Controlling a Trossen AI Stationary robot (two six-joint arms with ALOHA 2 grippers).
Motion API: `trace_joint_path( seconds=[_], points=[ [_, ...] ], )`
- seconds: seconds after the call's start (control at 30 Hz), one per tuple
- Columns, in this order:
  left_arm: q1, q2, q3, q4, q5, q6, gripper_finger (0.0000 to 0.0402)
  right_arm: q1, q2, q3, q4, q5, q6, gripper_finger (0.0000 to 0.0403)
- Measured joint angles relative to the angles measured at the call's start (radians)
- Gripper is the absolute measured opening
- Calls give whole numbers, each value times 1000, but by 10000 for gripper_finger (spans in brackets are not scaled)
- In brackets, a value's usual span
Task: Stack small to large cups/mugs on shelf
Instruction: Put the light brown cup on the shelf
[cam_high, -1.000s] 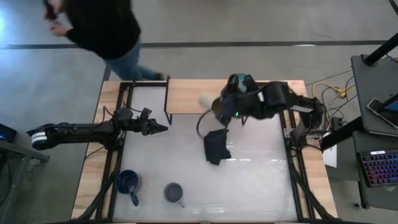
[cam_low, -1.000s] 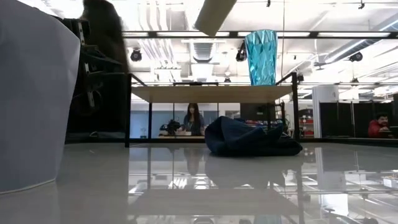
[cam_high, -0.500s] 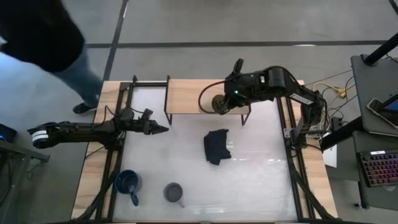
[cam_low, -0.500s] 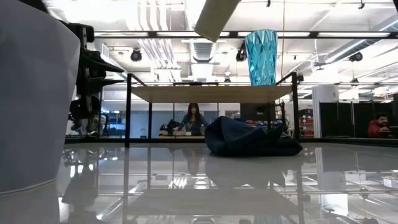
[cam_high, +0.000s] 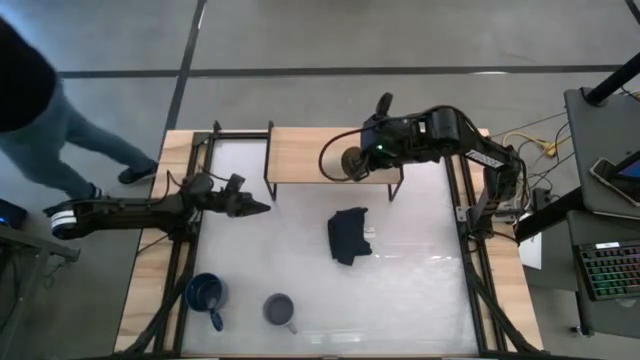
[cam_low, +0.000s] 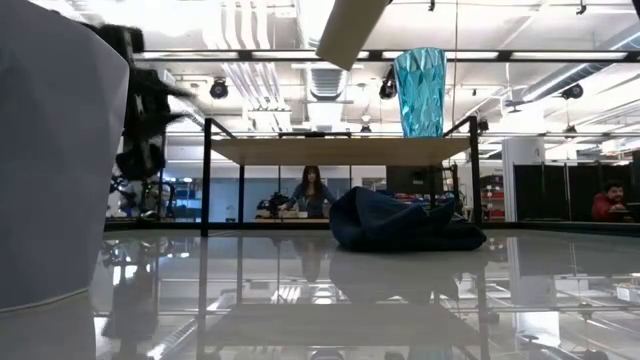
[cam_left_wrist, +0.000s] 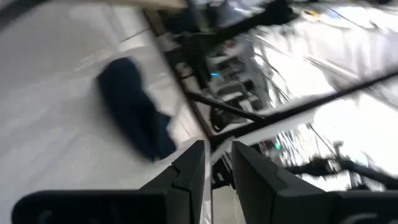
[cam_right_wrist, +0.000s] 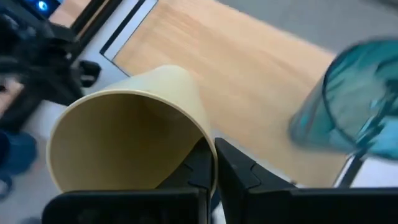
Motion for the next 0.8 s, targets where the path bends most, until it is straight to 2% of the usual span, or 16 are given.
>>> trace_joint_path(
  seconds=[0.2,0.43,0.57,0.67,0.8],
  points=[
    [-18,-52,6,123,9,20,66,12,-47,1,11,148,-127,9],
    [-18,-85,71,122,19,-10,66,-8,-124,3,150,257,-225,9],
    [-18,-79,104,121,19,-11,66,-86,-148,4,170,247,-292,9],
    [-18,-66,125,117,19,-12,66,-173,-148,3,171,164,-348,9],
    [-19,-40,153,116,19,-62,66,-263,-136,3,213,105,-473,9]
  ],
)
